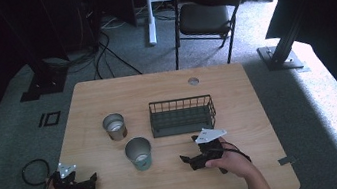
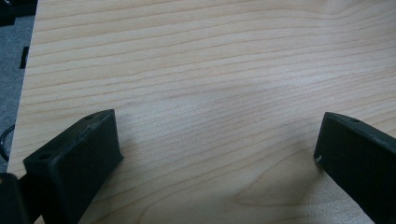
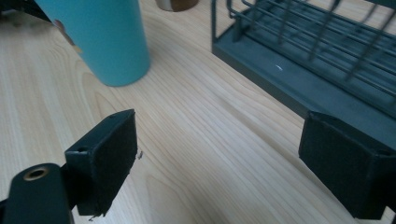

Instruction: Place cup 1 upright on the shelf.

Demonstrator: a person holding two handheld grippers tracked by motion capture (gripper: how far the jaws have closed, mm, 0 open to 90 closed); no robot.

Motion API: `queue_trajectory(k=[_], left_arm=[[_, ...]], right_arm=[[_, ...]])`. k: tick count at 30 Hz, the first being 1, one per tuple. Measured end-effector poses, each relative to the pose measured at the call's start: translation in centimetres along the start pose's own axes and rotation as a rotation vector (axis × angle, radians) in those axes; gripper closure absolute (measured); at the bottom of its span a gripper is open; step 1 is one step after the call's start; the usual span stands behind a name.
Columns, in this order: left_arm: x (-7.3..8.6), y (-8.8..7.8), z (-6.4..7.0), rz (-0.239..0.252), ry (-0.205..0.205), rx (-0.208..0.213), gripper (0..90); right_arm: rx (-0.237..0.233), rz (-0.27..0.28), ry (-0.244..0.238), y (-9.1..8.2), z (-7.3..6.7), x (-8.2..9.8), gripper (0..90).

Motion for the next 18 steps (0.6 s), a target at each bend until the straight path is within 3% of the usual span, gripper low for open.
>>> queue_trajectory(k=[18], left_arm=[[0.0,0.0,0.0,0.0,0.0,0.0,0.8]], right_arm=[[-0.096,0.012,-0.063,2.9,-3.2,-1.6,11.3]])
Point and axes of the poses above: each handheld gripper's, and its own axes: y roughly forward along the jaws, x roughly out of its underside, z roughly to its right, the point moved 6 cm from there along y, roughly forward along the jaws, and after that the axes turned 5 degrees about z, right-handed, at the moved point
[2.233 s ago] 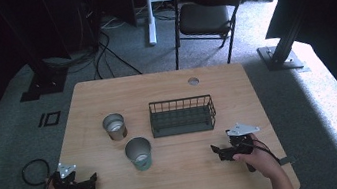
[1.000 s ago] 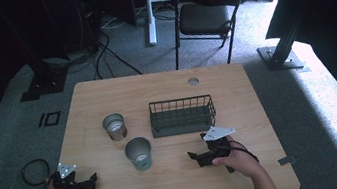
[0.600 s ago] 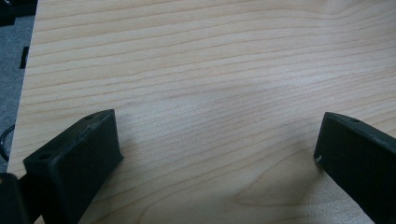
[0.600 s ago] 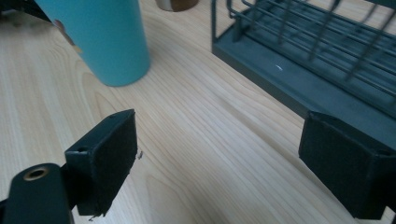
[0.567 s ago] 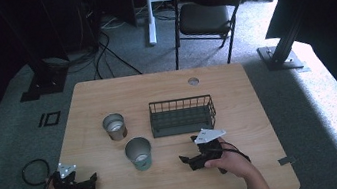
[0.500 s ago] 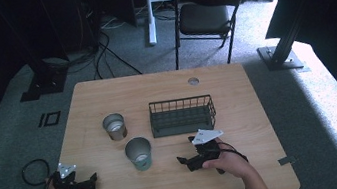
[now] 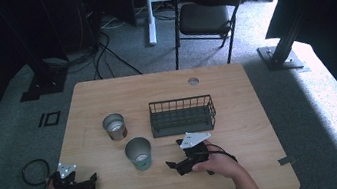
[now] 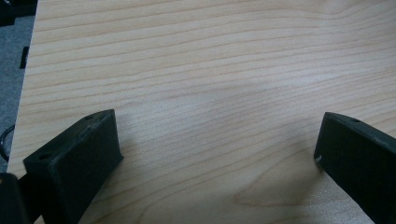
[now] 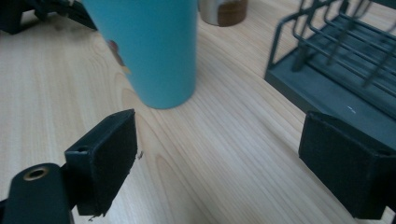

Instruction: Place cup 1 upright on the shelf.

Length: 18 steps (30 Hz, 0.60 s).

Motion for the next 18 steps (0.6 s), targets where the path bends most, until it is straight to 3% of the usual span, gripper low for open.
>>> queue_trajectory(k=[11,18], left_arm=[[0.0,0.0,0.0,0.0,0.0,0.0,0.8],[0.0,0.0,0.0,0.0,0.0,0.0,0.8]], right_arm=[[-0.055,0.017,-0.03,1.5,-1.5,-1.1,11.3],[-0.08,0.055,-0.039,2.4,-2.4,-1.8,11.3]])
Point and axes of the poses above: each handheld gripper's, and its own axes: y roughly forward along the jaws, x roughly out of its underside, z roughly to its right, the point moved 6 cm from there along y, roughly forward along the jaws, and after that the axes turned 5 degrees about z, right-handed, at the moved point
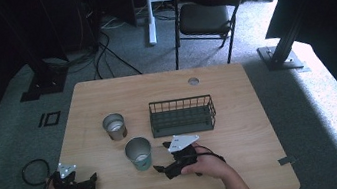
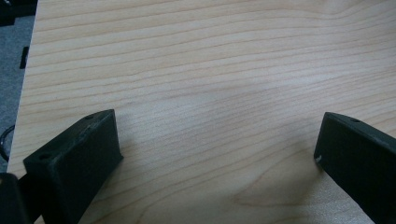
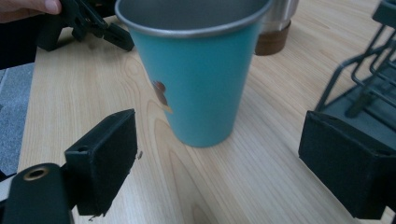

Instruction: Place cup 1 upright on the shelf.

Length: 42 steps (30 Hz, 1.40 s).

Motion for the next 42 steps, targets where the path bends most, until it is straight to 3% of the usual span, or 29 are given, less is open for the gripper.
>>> queue_trajectory(k=[8,25,29,42], left_arm=[[0.0,0.0,0.0,0.0,0.0,0.0,0.8],[0.0,0.0,0.0,0.0,0.0,0.0,0.8],[0.0,0.0,0.0,0.0,0.0,0.0,0.8],[0.0,0.0,0.0,0.0,0.0,0.0,0.8]], right_arm=[[-0.004,-0.015,-0.019,1.0,-0.2,-0.3,11.3],[-0.037,0.044,-0.024,3.4,-0.7,-1.6,11.3],[-0.043,0.079,-0.053,4.0,-0.7,-1.7,11.3],[-0.046,0.156,-0.004,4.9,-0.6,-2.5,11.1]])
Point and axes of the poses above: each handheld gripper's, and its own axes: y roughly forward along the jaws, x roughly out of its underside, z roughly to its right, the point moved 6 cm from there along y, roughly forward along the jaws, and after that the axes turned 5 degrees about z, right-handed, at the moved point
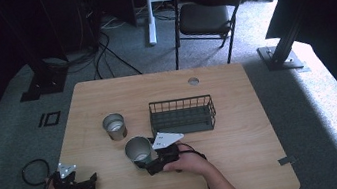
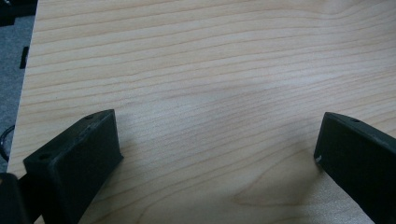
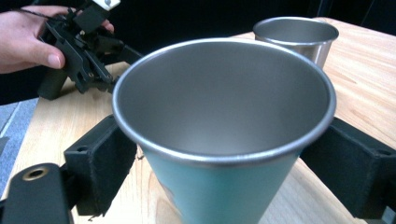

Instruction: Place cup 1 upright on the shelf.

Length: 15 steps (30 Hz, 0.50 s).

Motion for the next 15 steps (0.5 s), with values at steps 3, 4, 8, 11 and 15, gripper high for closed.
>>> queue_trajectory(k=[3,4,8,11,15], left_arm=[[0.0,0.0,0.0,0.0,0.0,0.0,0.8],[0.0,0.0,0.0,0.0,0.0,0.0,0.8],[0.0,0.0,0.0,0.0,0.0,0.0,0.8],[0.0,0.0,0.0,0.0,0.0,0.0,0.8],[0.0,0.0,0.0,0.0,0.0,0.0,0.8]], right_arm=[[-0.004,0.014,-0.01,0.17,-0.01,-0.18,11.1],[-0.008,0.019,-0.005,0.22,-0.06,-0.25,11.2],[-0.01,0.035,-0.018,0.38,-0.05,-0.4,11.1],[-0.005,0.039,-0.03,0.56,-0.09,-0.44,11.1],[0.0,0.043,-0.021,0.85,-0.13,-0.45,11.1]])
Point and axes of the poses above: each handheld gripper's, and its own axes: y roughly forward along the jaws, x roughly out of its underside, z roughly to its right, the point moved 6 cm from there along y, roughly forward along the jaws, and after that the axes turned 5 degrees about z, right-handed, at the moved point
